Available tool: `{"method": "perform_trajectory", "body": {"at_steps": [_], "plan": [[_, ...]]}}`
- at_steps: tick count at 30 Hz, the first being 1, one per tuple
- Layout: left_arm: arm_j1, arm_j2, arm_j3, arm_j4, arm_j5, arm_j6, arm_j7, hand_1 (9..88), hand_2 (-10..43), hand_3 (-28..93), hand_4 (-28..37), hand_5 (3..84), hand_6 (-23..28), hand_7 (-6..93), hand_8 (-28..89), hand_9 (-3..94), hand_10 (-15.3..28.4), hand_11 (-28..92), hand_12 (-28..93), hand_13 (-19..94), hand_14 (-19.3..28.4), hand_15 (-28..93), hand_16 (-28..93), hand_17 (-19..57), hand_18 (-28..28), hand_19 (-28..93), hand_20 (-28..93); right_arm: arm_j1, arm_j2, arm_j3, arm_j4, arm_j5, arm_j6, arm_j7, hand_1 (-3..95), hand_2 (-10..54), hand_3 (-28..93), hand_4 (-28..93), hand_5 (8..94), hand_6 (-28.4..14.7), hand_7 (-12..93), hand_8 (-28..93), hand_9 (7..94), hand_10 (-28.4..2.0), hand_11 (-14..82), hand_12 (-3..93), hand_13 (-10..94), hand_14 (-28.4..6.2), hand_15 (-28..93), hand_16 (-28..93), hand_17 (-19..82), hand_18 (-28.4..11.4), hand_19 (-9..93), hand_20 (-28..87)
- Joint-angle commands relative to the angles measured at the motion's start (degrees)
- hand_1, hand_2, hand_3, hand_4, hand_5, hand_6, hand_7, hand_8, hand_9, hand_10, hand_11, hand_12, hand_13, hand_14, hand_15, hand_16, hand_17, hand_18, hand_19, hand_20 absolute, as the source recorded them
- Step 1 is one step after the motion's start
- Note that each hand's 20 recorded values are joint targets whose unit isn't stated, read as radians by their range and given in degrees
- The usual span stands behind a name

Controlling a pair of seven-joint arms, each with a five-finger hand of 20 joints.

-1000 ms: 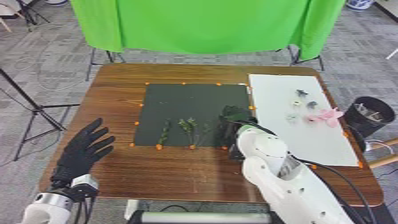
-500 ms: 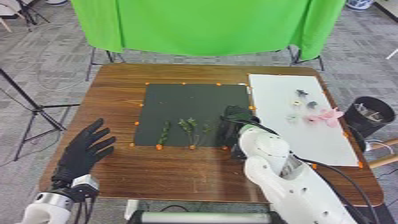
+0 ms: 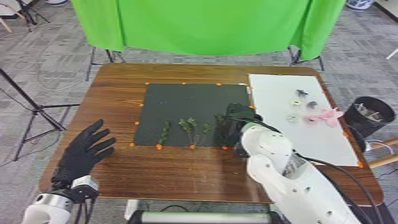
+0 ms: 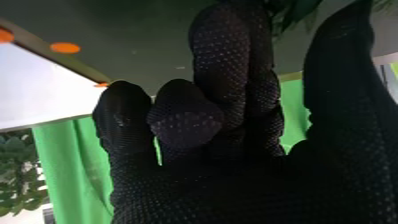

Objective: Arrange flowers

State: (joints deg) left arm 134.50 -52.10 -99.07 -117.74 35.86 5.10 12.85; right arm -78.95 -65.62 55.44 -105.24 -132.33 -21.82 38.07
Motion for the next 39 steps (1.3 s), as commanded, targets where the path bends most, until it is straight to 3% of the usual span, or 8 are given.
{"method": "perform_trajectory", "body": {"at_steps": [1, 11, 17, 21, 25, 27, 31, 39], "plan": [[0.88, -0.54, -0.15, -0.35, -0.04, 0.28, 0.09, 26.3, -4.2, 70, -23.9, 25.3, 2.3, 21.7, -11, 24.1, 11.8, 19, 17, 22, 16.3, 31, 1, -9.1, 22.4, 43, 10, 0.13, 1.41, 0.34, 0.03, -1.24, -1.69, 0.17, 25.8, -5.5, 79, -23, 72.5, -0.8, 41, -12, 85.9, -9.0, 41.3, 30.8, 78, -5.1, 78, 31, 48, -20.1, 93, 65], [1.15, -0.51, -0.26, -0.48, -0.04, 0.49, 0.05, 26.2, -4.2, 70, -23.8, 25.3, 2.3, 21.6, -11, 24.1, 11.8, 19, 17, 22, 16.3, 31, 0, -9.1, 22.4, 43, 10, 2.16, 3.38, -1.44, -0.51, -7.58, -5.58, 2.59, 19.2, -5.1, 77, -23, 71.6, -1.4, 40, -12, 84.5, -9.7, 41.0, 30.9, 78, -5.3, 78, 31, 47, -20.5, 93, 65], [1.40, -0.63, -0.45, -0.58, -0.13, 0.55, 0.05, 26.2, -4.2, 70, -23.8, 25.3, 2.3, 21.5, -11, 24.1, 11.8, 19, 17, 22, 16.3, 31, 0, -9.1, 22.3, 43, 10, 2.88, 5.11, -0.44, -1.06, -6.55, -4.64, 2.33, 17.5, -4.9, 76, -22, 69.7, -2.1, 38, -11, 82.2, -10.5, 41.0, 31.0, 78, -5.1, 78, 32, 47, -20.6, 93, 65], [1.29, -0.41, -0.30, -0.57, -0.23, 0.66, 0.49, 26.1, -4.3, 70, -23.9, 25.3, 2.3, 21.5, -11, 24.2, 11.8, 19, 17, 22, 16.3, 31, 1, -9.1, 22.3, 43, 10, 2.56, 8.05, 0.90, -1.98, -6.34, -0.16, 1.46, 17.2, -3.9, 76, -22, 65.5, -2.7, 36, -11, 78.3, -11.5, 39.7, 30.5, 77, -5.6, 77, 32, 46, -20.8, 93, 65], [1.88, -0.28, -0.44, -0.83, -0.47, 1.10, 0.85, 26.1, -4.2, 70, -23.9, 25.3, 2.3, 21.5, -11, 24.2, 11.8, 19, 17, 22, 16.3, 31, 1, -9.1, 22.3, 43, 10, 1.78, 11.76, 3.05, -2.49, -5.32, 4.04, -0.36, 18.9, -3.6, 77, -21, 57.0, -4.6, 34, -11, 67.6, -12.9, 37.4, 28.7, 73, -7.8, 77, 31, 43, -21.5, 93, 62], [2.12, -0.28, -0.56, -0.87, -0.58, 1.17, 0.92, 26.2, -4.1, 70, -23.9, 25.3, 2.3, 21.4, -11, 24.2, 11.9, 19, 17, 22, 16.3, 31, 1, -9.1, 22.3, 43, 10, 0.90, 13.17, 5.33, -3.12, -4.76, 1.45, -2.07, 21.9, -5.7, 80, -20, 50.2, -5.5, 33, -11, 58.9, -14.2, 36.4, 26.5, 66, -10.1, 78, 28, 38, -22.5, 93, 57], [2.59, 0.04, -0.74, -1.05, -0.79, 1.54, 1.55, 26.1, -4.1, 70, -23.9, 25.3, 2.3, 21.4, -11, 24.2, 11.9, 19, 17, 22, 16.3, 31, 1, -9.2, 22.4, 43, 10, -1.19, 16.03, 7.75, -3.34, -4.64, 3.52, -3.47, 23.7, -9.2, 86, -19, 37.6, -4.2, 36, -14, 38.0, -17.9, 34.8, 26.8, 46, -14.8, 79, 22, 26, -24.5, 89, 51], [2.56, 0.29, -0.80, -1.10, -1.07, 1.79, 2.12, 26.0, -4.0, 70, -23.9, 25.3, 2.3, 21.5, -11, 24.2, 11.9, 19, 17, 22, 16.3, 31, 1, -9.2, 22.4, 43, 10, -5.04, 20.31, 10.68, -3.46, -5.79, 5.86, -4.66, 24.9, -9.5, 87, -21, 34.2, -3.1, 38, -15, 36.5, -16.7, 35.0, 26.9, 43, -14.2, 78, 19, 23, -24.1, 84, 52]]}}
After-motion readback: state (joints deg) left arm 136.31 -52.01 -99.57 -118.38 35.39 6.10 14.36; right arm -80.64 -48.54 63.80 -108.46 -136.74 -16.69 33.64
